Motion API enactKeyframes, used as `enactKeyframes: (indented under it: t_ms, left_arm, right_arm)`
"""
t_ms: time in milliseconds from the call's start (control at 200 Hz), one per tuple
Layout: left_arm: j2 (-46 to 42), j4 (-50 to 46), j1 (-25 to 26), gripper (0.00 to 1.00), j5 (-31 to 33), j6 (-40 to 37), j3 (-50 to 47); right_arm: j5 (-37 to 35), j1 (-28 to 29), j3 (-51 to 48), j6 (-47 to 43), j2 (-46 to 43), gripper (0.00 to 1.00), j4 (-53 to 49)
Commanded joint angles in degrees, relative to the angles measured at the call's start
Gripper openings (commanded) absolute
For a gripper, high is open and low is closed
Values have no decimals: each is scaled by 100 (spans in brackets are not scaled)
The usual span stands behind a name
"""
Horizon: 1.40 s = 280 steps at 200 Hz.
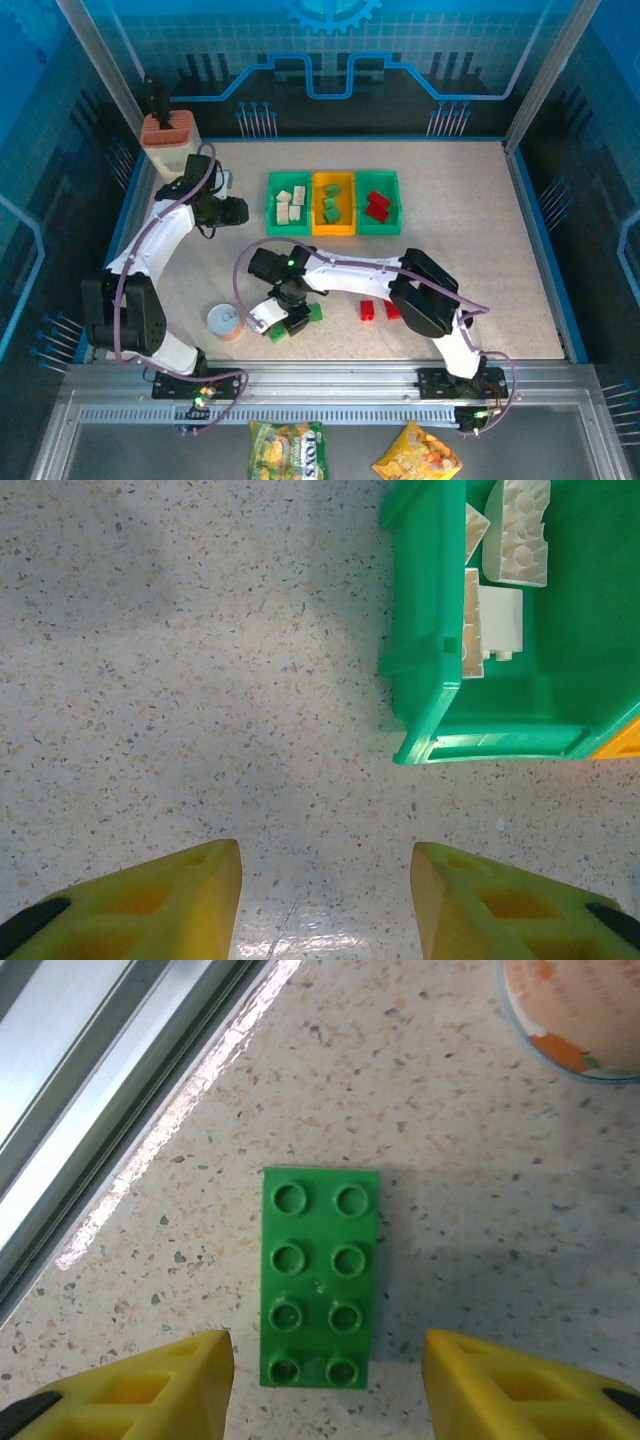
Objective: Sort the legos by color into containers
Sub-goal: Pick up the lego from the bottom-center of the table.
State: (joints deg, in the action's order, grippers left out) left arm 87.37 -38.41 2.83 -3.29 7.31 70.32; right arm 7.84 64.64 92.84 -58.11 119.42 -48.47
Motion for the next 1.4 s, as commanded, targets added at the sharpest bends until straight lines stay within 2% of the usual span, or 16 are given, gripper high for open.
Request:
enactKeyframes:
  t_ms: [0,300,735,1081,1231,1396]
  left_arm:
    - [16,-15,-46,49,38,-124,-6]
    - [58,-9,-46,49,19,-116,14]
    - [85,-31,-46,49,3,-120,23]
    - [79,-41,-46,49,3,-131,18]
    - [79,-35,-46,49,12,-133,25]
    - [81,-48,-46,49,30,-133,18]
  right_arm:
    - [-236,125,292,40,245,54,-502]
    - [-664,371,441,245,586,54,-545]
    - [-879,426,491,397,540,34,-455]
    - [-841,266,526,393,223,33,-453]
    - [-580,38,775,818,214,33,-873]
    - [-572,-354,871,1925,114,33,-854]
